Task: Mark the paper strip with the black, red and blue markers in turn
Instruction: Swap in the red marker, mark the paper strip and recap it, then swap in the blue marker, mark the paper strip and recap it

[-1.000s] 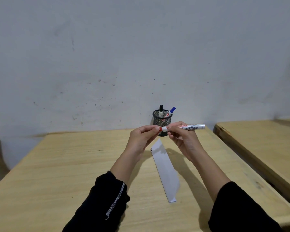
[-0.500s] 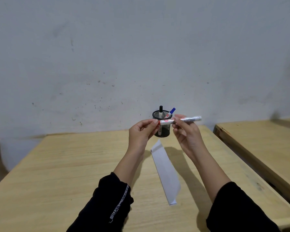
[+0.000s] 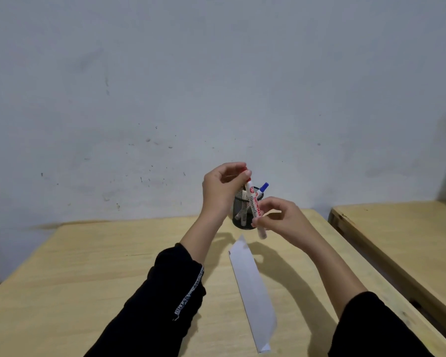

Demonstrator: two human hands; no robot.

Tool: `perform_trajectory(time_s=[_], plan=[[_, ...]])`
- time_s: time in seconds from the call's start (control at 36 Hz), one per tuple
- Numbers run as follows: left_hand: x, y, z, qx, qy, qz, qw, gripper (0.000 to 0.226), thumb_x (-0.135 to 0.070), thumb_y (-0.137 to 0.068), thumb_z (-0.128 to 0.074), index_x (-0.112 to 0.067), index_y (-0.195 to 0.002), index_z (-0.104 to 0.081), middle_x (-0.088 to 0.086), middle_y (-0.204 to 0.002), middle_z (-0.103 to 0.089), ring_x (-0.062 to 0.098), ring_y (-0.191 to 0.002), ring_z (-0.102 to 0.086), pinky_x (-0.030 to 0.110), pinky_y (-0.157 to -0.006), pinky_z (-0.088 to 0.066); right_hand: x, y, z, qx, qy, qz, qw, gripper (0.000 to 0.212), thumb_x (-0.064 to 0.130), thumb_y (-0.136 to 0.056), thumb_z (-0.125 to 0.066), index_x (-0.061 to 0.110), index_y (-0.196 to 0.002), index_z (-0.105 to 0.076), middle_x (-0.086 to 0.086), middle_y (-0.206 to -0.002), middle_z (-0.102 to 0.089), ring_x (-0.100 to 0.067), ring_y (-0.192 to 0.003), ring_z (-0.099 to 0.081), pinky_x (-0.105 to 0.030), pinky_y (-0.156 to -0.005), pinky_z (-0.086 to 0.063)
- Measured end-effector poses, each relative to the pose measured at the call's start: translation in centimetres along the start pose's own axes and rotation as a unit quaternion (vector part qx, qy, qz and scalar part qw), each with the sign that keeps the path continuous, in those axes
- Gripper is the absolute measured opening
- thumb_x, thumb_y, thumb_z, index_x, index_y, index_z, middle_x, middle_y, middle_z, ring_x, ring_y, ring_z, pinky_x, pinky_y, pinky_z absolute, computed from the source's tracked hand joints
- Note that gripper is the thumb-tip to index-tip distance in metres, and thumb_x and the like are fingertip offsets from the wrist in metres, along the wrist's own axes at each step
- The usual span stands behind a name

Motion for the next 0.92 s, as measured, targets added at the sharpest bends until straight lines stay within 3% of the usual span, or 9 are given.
perform_trajectory(time_s=[0.08, 0.22, 0.28, 0.33, 0.39, 0.47, 0.67, 0.78, 0.92], plan=[[0.2, -0.8, -1.1, 0.032, -0.029, -0.019, 0.999, 0.015, -0.009, -0.080, -0.071, -0.014, -0.094, -0.069, -0.002, -0.084, -0.071, 0.011, -0.080, -0.068, 0.015, -0.074, -0.053, -0.1, -1.0, -0.4, -0.005, 0.038, 0.012, 0.999, 0.011, 0.004, -0.077, -0.070, 0.007, -0.084, -0.063, -0.027, -0.089, -0.062, -0.023, -0.070, -0.061, -0.031, -0.070, -0.048], [2.2, -2.5, -0.4, 0.039, -0.134, -0.047, 0.989, 0.009, -0.018, -0.090, -0.060, -0.019, -0.085, -0.068, -0.004, -0.079, -0.069, 0.012, -0.079, -0.066, 0.025, -0.081, -0.053, -1.4, -2.9, 0.3, -0.077, 0.024, 0.011, 0.997, 0.012, 0.003, -0.076, -0.069, 0.005, -0.085, -0.061, -0.018, -0.087, -0.062, -0.025, -0.070, -0.059, -0.051, -0.078, -0.053], [4.0, -3.2, 0.5, 0.029, -0.206, -0.033, 0.978, 0.009, -0.017, -0.090, -0.059, -0.018, -0.088, -0.067, -0.006, -0.081, -0.067, 0.008, -0.078, -0.062, 0.015, -0.074, -0.047, -1.9, -3.7, 1.0, -0.129, 0.015, 0.014, 0.991, 0.013, 0.004, -0.077, -0.070, 0.008, -0.086, -0.062, -0.004, -0.082, -0.063, -0.024, -0.069, -0.063, -0.045, -0.075, -0.055], [6.4, -3.7, 1.5, 0.034, -0.271, 0.009, 0.962, 0.013, -0.015, -0.087, -0.061, -0.011, -0.098, -0.066, 0.000, -0.091, -0.066, 0.011, -0.084, -0.059, 0.012, -0.074, -0.042, -2.3, -4.5, 1.7, -0.182, 0.007, 0.020, 0.983, 0.014, 0.006, -0.077, -0.069, 0.016, -0.082, -0.061, 0.004, -0.078, -0.063, -0.022, -0.070, -0.066, -0.026, -0.068, -0.055], [8.8, -3.9, 2.0, 0.061, -0.319, 0.043, 0.945, 0.026, -0.015, -0.083, -0.067, -0.006, -0.107, -0.063, 0.002, -0.096, -0.061, 0.014, -0.090, -0.056, 0.019, -0.081, -0.042, -2.5, -5.3, 2.1, -0.223, -0.005, 0.032, 0.974, 0.020, 0.006, -0.076, -0.069, 0.022, -0.081, -0.057, 0.008, -0.079, -0.064, -0.016, -0.074, -0.067, -0.010, -0.060, -0.048], [11.2, -4.0, 1.9, 0.092, -0.350, 0.065, 0.930, 0.048, -0.020, -0.074, -0.076, -0.005, -0.115, -0.057, 0.002, -0.104, -0.053, 0.018, -0.101, -0.053, 0.028, -0.092, -0.044, -2.8, -6.6, 2.3, -0.249, -0.005, 0.057, 0.967, 0.023, 0.005, -0.077, -0.067, 0.014, -0.090, -0.050, 0.007, -0.077, -0.060, -0.011, -0.075, -0.066, -0.008, -0.063, -0.047], [13.3, -4.7, 0.0, 0.071, -0.300, 0.087, 0.947, 0.060, -0.026, -0.061, -0.085, -0.013, -0.110, -0.052, 0.006, -0.119, -0.053, 0.019, -0.110, -0.053, 0.028, -0.090, -0.044, -4.3, -9.5, 0.7, -0.215, 0.073, 0.049, 0.973, 0.012, 0.013, -0.085, -0.061, 0.015, -0.088, -0.050, 0.006, -0.074, -0.063, -0.007, -0.072, -0.064, -0.008, -0.060, -0.044], [13.8, -4.8, -0.5, 0.049, -0.266, 0.087, 0.959, 0.057, -0.024, -0.061, -0.085, -0.012, -0.106, -0.052, 0.009, -0.117, -0.056, 0.021, -0.108, -0.057, 0.040, -0.093, -0.050, -5.4, -10.5, -0.1, -0.170, 0.169, 0.022, 0.971, 0.012, 0.015, -0.085, -0.063, 0.011, -0.086, -0.051, -0.009, -0.092, -0.054, -0.021, -0.083, -0.055, -0.026, -0.073, -0.043], [14.5, -5.0, -0.6, 0.047, -0.227, 0.102, 0.967, 0.055, -0.018, -0.065, -0.084, -0.010, -0.110, -0.055, 0.011, -0.119, -0.059, 0.024, -0.112, -0.058, 0.044, -0.095, -0.049, -5.7, -10.8, -0.3, -0.144, 0.173, -0.005, 0.974, 0.018, 0.009, -0.078, -0.066, 0.007, -0.086, -0.050, -0.004, -0.071, -0.058, -0.018, -0.066, -0.053, -0.012, -0.053, -0.039]])
Point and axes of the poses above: each hand's wrist, its own y-axis away from the middle knuckle, its own z-axis out of the back of the hand, x = y × z, the point moved 3 cm from there along -y, towards the middle knuckle
